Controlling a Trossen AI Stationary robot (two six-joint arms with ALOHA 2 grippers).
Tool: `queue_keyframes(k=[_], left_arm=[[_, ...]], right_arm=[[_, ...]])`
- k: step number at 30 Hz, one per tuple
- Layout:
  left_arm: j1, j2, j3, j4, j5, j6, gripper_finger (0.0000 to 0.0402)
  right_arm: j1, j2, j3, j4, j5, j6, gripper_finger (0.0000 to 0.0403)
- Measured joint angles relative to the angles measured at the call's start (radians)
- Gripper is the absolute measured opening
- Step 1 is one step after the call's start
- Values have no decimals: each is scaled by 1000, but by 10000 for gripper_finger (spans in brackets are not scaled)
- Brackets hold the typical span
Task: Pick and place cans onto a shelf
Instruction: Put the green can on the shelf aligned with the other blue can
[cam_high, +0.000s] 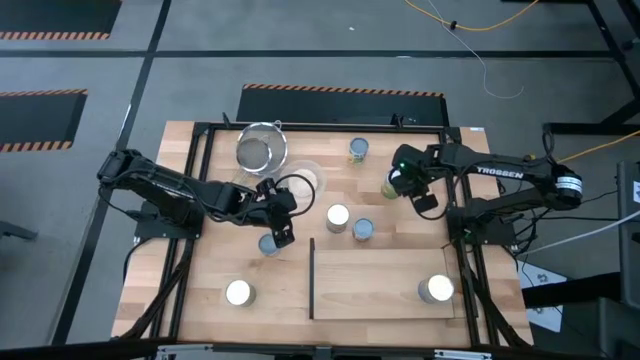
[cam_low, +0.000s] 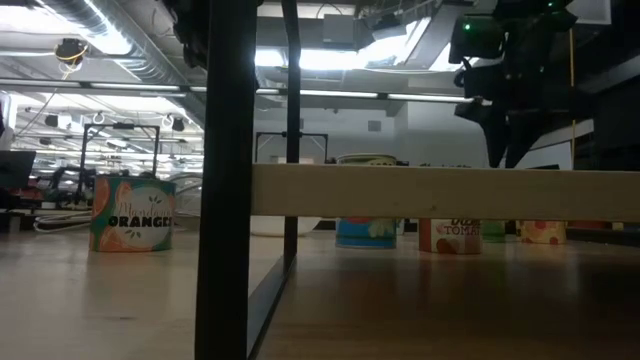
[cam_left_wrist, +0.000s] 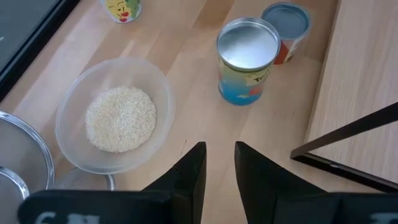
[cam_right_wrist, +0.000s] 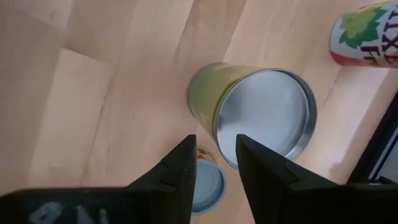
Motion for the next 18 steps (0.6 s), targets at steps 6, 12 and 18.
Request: queue_keyframes(k=[6, 12, 18], left_arm=[[0, 0, 0, 0, 0, 0, 78], [0, -1, 0, 0, 0, 0, 78], [0, -1, 0, 0, 0, 0, 78]], right_arm=[[-1, 5, 0, -2, 0, 0, 118], [-2, 5, 0, -2, 3, 0, 118], [-2, 4, -21, 25, 55, 0, 118]])
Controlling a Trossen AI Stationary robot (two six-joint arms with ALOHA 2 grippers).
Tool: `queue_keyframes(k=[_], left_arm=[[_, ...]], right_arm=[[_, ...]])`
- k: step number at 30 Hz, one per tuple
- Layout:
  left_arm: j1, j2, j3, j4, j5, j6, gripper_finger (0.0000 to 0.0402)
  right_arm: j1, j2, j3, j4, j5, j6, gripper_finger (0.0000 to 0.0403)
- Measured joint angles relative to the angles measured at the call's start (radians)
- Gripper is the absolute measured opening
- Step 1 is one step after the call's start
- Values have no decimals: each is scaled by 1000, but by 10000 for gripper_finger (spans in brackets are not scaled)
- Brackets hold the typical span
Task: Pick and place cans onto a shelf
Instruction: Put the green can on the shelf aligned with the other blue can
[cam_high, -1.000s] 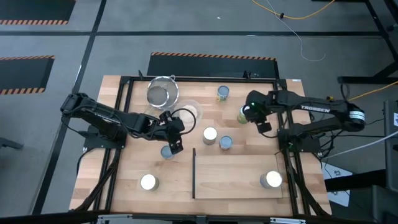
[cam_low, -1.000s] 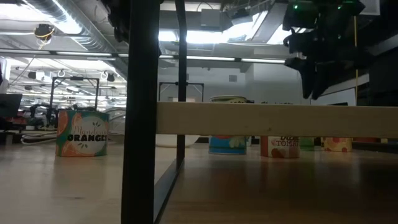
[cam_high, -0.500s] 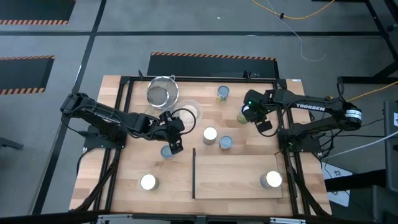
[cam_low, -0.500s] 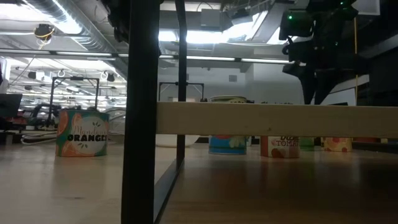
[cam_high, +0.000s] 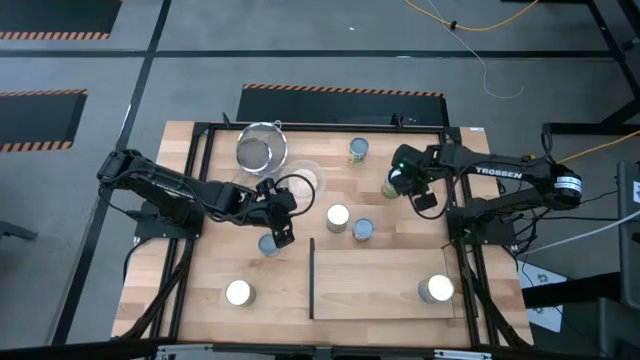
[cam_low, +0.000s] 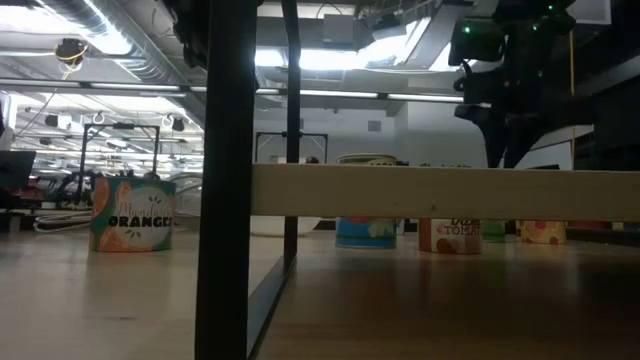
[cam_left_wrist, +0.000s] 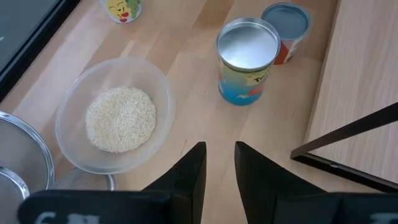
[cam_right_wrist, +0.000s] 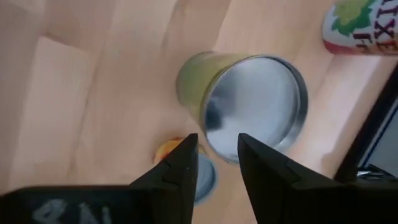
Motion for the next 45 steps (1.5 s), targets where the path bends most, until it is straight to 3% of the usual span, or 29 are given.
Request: queue_keyframes(k=[9, 20, 24, 30, 35, 45], left_arm=[[0, 0, 0, 0, 0, 0, 78], [0, 0, 0, 0, 0, -5, 78], [0, 0, 0, 0, 0, -8, 78], [0, 0, 0, 0, 0, -8, 78], [0, 0, 0, 0, 0, -8, 78], [0, 0, 0, 0, 0, -8, 78]], right_arm=[[0, -5, -86, 85, 17, 2, 112], [0, -3, -89, 130, 14, 4, 12], [0, -3, -90, 133, 10, 27, 7], [6, 4, -51, 108, -4, 176, 4], [32, 3, 59, 44, -34, 357, 2], [166, 3, 346, -292, -173, 755, 1]])
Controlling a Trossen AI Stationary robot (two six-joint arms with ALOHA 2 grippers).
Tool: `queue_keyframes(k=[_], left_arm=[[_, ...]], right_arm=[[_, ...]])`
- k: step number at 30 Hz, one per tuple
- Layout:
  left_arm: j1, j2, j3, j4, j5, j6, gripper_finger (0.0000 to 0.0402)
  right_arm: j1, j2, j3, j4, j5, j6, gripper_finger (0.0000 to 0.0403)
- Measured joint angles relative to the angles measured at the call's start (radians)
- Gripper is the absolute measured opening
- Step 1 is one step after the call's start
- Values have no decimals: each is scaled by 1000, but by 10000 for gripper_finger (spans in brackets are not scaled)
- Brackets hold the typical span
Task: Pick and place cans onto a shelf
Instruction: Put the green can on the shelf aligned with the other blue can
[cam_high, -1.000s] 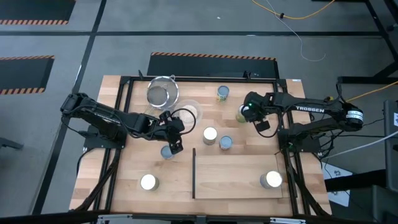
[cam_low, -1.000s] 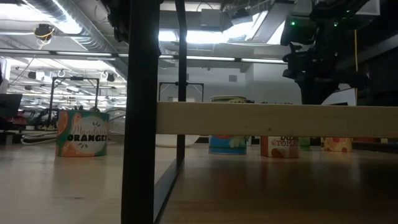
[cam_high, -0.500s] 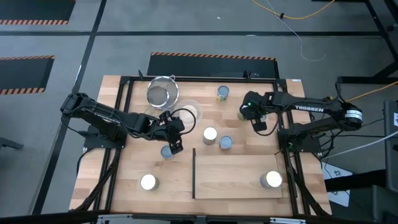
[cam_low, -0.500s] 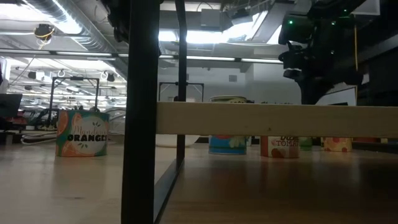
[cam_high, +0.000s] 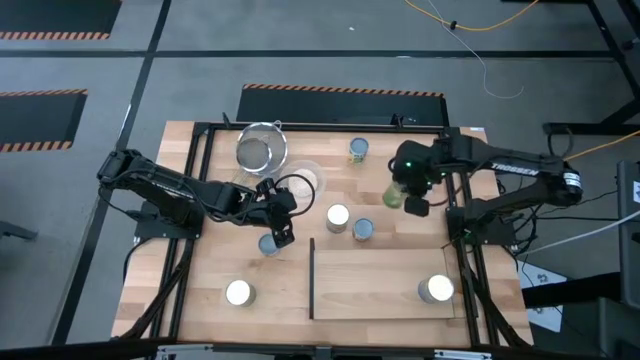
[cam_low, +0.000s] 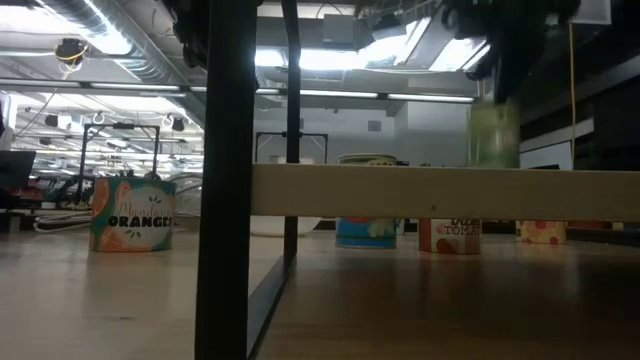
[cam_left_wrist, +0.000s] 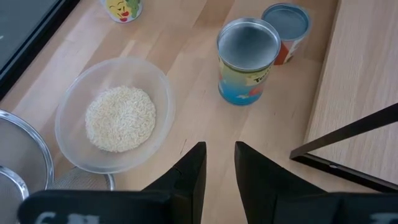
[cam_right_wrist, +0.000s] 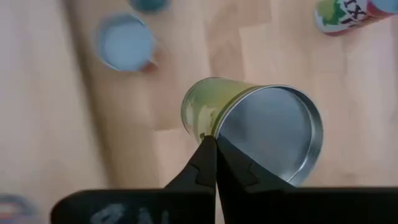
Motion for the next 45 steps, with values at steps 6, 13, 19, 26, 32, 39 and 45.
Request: queue_keyframes(k=[6, 13, 19, 26, 32, 39, 45], left_arm=[[0, 0, 0, 0, 0, 0, 78], [0, 0, 0, 0, 0, 8, 78], [0, 0, 0, 0, 0, 8, 78], [0, 0, 0, 0, 0, 9, 78], [0, 0, 0, 0, 0, 8, 78], [-2, 0, 0, 0, 0, 8, 78], [-5, 0, 0, 0, 0, 8, 78]], right_arm=[[178, -1, 136, -136, -25, 351, 1], [447, -2, 145, -151, 47, 792, 0], [636, -3, 108, -152, 92, 1059, 0], [784, 12, 21, -138, 91, 1247, 0], [833, 74, 1, -128, 85, 1288, 0], [840, 158, 1, -129, 84, 1287, 0], [840, 206, 1, -128, 81, 1268, 0]])
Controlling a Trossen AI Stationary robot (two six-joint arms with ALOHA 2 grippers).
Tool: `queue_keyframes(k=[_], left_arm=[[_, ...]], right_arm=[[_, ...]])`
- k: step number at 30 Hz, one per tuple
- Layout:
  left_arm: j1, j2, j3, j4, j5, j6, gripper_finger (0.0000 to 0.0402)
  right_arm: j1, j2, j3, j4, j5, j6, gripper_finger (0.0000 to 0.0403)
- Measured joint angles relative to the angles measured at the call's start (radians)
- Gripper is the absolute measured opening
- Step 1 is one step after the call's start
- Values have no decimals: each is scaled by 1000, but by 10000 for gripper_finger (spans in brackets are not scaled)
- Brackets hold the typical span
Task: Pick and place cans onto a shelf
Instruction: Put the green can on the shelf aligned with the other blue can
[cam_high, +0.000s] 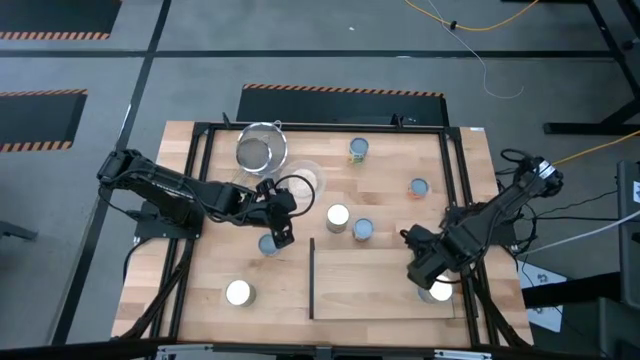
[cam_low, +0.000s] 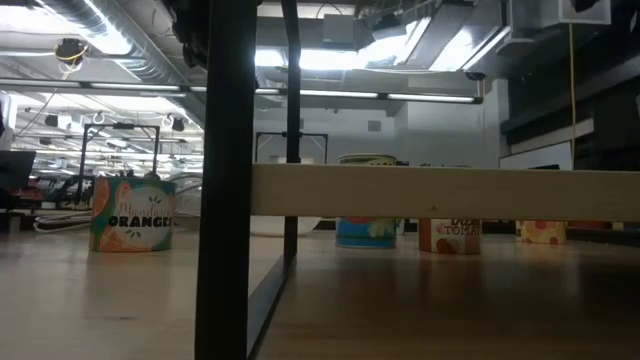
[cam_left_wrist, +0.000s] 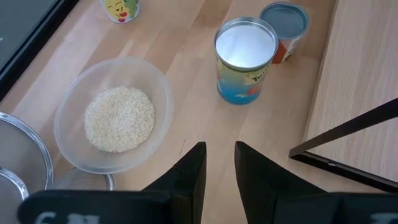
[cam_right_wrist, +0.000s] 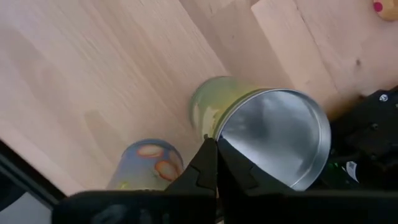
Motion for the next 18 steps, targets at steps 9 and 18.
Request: queue_keyframes(k=[9, 18], left_arm=[[0, 0, 0, 0, 0, 0, 78], [0, 0, 0, 0, 0, 0, 78]], right_arm=[[-1, 1, 0, 56, -69, -1, 0], [7, 1, 0, 70, -86, -1, 7]])
